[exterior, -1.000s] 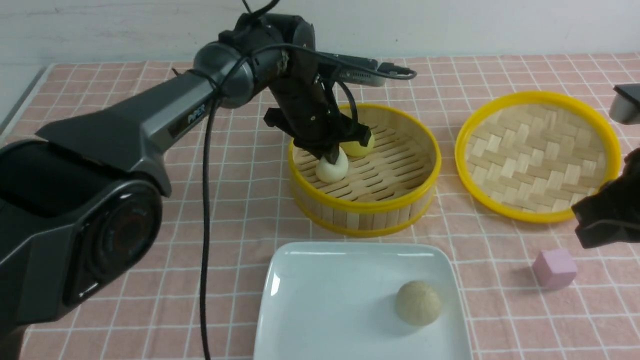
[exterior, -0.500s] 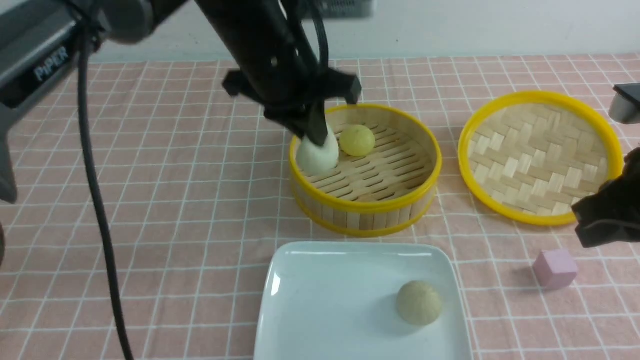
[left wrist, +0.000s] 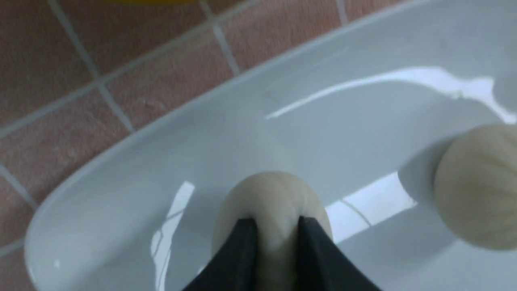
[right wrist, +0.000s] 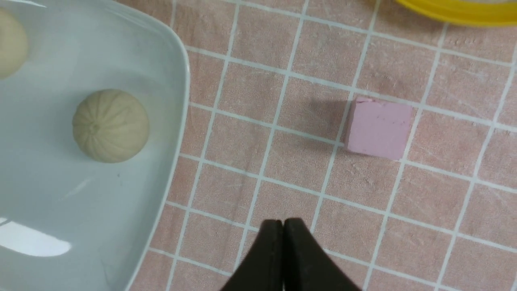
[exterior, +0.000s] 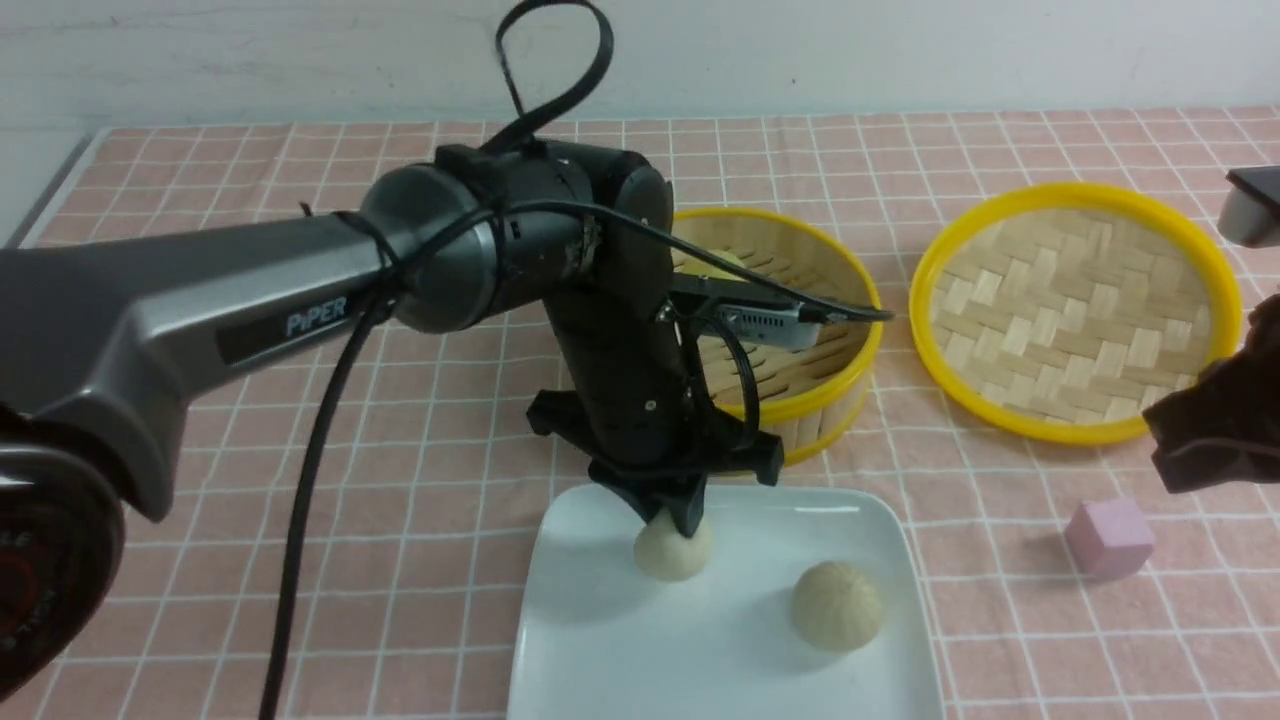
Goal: Put the steamed buns into the plate on the pink tablecloth.
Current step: 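Carry the bun from the bamboo steamer to the plate with the left gripper, then reach into the bamboo steamer and grasp a bun with the left gripper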
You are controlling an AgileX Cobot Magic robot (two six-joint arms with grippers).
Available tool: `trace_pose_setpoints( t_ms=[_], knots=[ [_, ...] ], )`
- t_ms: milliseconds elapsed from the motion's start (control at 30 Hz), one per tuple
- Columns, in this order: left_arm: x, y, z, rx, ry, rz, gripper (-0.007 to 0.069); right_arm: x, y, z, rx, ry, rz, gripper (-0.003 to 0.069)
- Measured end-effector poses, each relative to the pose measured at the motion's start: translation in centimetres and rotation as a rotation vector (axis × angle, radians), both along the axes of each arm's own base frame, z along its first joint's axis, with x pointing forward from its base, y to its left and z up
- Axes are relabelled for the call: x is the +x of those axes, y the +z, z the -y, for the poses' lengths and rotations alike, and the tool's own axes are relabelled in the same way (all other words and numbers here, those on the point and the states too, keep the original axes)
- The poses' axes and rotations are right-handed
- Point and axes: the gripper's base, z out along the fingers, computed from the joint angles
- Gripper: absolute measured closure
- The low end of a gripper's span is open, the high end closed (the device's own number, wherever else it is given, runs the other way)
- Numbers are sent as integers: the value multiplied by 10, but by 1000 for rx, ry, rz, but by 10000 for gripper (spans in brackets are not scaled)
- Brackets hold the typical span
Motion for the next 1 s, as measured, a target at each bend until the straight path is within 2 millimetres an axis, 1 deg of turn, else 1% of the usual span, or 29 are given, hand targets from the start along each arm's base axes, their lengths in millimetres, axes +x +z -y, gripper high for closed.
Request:
trace_pose_setpoints(
  t_ms=[100, 133, 167, 200, 233, 333, 400, 467, 500, 533, 567, 667, 700, 733, 767, 800, 867, 933, 967, 1000],
  knots=[
    [3, 0, 1, -17, 57, 12, 333, 0, 0, 1, -8, 1, 2, 637],
    [2, 0, 1, -16, 69, 7, 288, 0, 0, 1, -9, 1, 2, 636],
    [2, 0, 1, -16, 72, 7, 283, 0, 0, 1, -9, 1, 2, 636],
    [2, 0, 0, -10, 76, -1, 239, 0, 0, 1, -10, 2, 2, 634],
    [2, 0, 0, -7, 76, -5, 217, 0, 0, 1, -11, 2, 2, 632],
    [1, 0, 0, -1, 76, -15, 188, 0, 0, 1, -11, 2, 2, 629],
    [3, 8, 0, 4, 71, -5, 180, 0, 0, 1, -11, 2, 0, 625],
    [10, 21, 3, -12, 84, 41, 205, 0, 0, 1, -11, 2, 0, 624],
    [14, 29, 5, -21, 96, 73, 235, 0, 0, 1, -11, 2, 0, 622],
    [18, 36, 6, -30, 108, 103, 276, 0, 0, 1, -11, 2, 0, 622],
    [23, 46, 7, -45, 124, 152, 340, 0, 0, 1, -11, 2, 0, 620],
    [35, 65, 9, -78, 152, 260, 492, 0, 0, 1, -11, 2, 0, 616],
    [42, 70, 9, -100, 176, 285, 556, 0, 0, 1, -11, 2, 0, 615],
    [48, 76, 9, -119, 200, 305, 582, 0, 0, 1, -11, 2, 0, 613],
    [56, 79, 7, -141, 232, 314, 603, 0, 0, 1, -11, 2, 0, 612],
    [60, 79, 6, -148, 246, 319, 608, 0, 0, 1, -11, 2, 0, 611],
    [83, 78, -1, -183, 319, 326, 623, 0, 0, 1, -11, 2, 0, 608],
    [101, 78, -5, -200, 343, 348, 622, 0, 0, 1, -11, 2, 0, 604],
    [109, 73, -5, -196, 339, 356, 614, 0, 0, 1, -9, 2, 0, 603],
    [113, 72, -3, -197, 324, 369, 604, 0, 0, 0, -7, 1, 0, 602]
  ],
)
